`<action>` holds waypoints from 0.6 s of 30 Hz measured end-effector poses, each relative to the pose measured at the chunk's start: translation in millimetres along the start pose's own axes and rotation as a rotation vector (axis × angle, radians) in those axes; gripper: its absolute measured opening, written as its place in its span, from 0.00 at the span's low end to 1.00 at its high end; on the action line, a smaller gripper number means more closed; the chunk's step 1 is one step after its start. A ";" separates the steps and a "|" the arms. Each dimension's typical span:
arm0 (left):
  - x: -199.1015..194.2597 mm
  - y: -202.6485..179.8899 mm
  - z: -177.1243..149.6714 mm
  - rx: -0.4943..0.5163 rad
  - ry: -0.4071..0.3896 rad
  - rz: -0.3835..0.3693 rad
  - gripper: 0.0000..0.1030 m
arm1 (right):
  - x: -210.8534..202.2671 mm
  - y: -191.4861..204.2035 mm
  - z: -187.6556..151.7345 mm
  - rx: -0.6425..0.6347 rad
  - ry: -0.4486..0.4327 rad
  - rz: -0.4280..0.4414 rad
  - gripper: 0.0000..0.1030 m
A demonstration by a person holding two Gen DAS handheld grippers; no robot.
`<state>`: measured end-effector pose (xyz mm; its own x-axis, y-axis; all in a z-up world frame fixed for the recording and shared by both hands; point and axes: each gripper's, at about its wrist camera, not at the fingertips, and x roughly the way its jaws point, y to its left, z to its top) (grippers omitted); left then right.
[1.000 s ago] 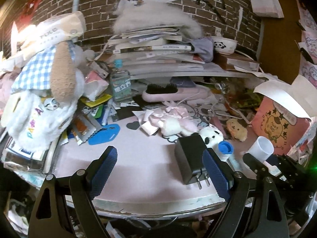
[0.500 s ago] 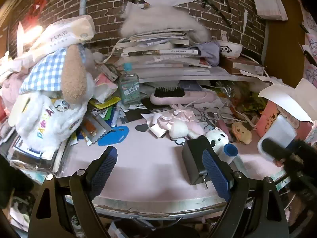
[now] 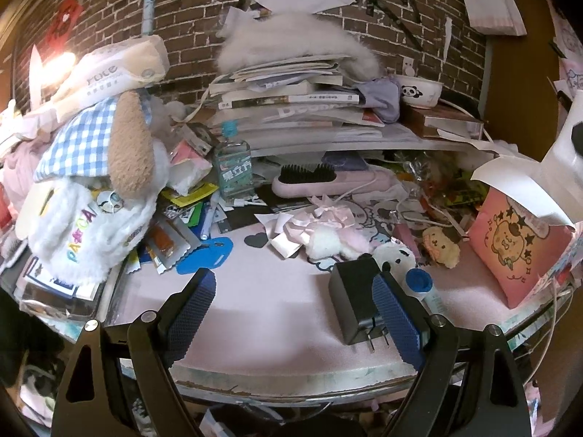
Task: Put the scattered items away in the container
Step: 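Carry the white cup into the white box and open the right tool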
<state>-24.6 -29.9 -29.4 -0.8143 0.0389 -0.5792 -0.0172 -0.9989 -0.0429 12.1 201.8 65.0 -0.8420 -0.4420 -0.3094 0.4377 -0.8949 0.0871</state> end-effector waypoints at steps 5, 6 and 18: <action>0.6 -4.5 1.9 0.009 -0.001 -0.004 0.84 | -2.7 -29.3 13.8 0.001 0.051 -0.117 0.36; 0.9 -5.5 2.0 0.011 -0.001 -0.006 0.84 | -2.1 -36.7 15.9 0.004 0.065 -0.136 0.36; 1.8 -11.1 1.1 0.020 0.007 -0.012 0.84 | 27.6 -121.4 17.9 0.041 0.319 -0.323 0.36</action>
<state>-26.5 -18.8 -29.0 -0.8098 0.0513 -0.5845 -0.0390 -0.9987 -0.0335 -70.0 297.1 62.8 -0.7911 -0.1046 -0.6027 0.1509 -0.9882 -0.0266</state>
